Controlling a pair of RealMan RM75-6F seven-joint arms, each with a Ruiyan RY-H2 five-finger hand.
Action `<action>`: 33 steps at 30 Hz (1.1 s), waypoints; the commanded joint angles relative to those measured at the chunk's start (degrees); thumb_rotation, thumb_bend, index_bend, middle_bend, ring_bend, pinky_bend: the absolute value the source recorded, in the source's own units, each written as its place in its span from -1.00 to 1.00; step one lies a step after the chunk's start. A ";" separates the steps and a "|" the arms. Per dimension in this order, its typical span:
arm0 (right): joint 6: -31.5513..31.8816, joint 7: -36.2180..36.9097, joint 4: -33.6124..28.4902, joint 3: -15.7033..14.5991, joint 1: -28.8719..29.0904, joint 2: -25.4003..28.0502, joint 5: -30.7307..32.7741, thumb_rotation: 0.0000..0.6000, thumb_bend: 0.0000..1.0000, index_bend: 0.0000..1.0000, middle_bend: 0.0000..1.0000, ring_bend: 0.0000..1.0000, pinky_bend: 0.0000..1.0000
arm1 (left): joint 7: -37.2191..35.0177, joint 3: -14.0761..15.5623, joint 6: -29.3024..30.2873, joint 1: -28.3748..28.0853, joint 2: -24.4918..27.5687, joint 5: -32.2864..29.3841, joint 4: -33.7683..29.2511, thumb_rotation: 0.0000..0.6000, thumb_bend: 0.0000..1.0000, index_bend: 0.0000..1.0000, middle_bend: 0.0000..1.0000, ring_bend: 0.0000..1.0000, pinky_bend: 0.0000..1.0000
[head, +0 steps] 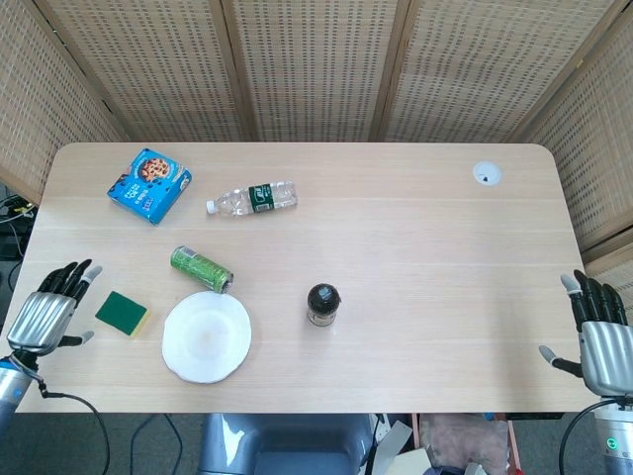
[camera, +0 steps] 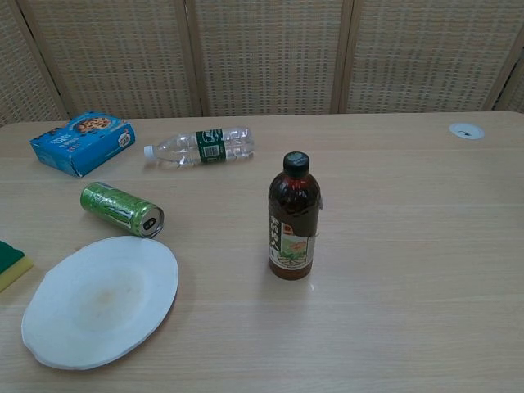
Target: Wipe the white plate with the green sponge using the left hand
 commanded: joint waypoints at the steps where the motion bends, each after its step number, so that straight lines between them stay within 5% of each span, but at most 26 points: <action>1: -0.51 -0.36 0.12 0.12 0.17 -0.14 0.60 1.00 -1.00 -1.00 -1.00 -1.00 -1.00 | -4.29 2.42 -5.68 -4.26 -4.89 2.85 8.65 1.00 -1.00 -1.00 -0.95 -1.00 -0.77; 27: -2.66 0.56 -0.83 -0.01 0.76 0.85 1.81 1.00 -1.00 -1.00 -1.00 -1.00 -1.00 | -2.25 4.71 -14.26 -8.67 -11.42 0.92 15.16 1.00 -0.99 -0.49 -0.67 -0.90 -0.55; 33: -2.91 1.78 -0.80 -0.01 0.89 1.18 1.63 1.00 -1.00 -1.00 -1.00 -1.00 -1.00 | -1.67 4.21 -11.11 -8.52 -13.19 1.08 17.08 1.00 -0.84 -0.08 -0.28 -0.58 -0.26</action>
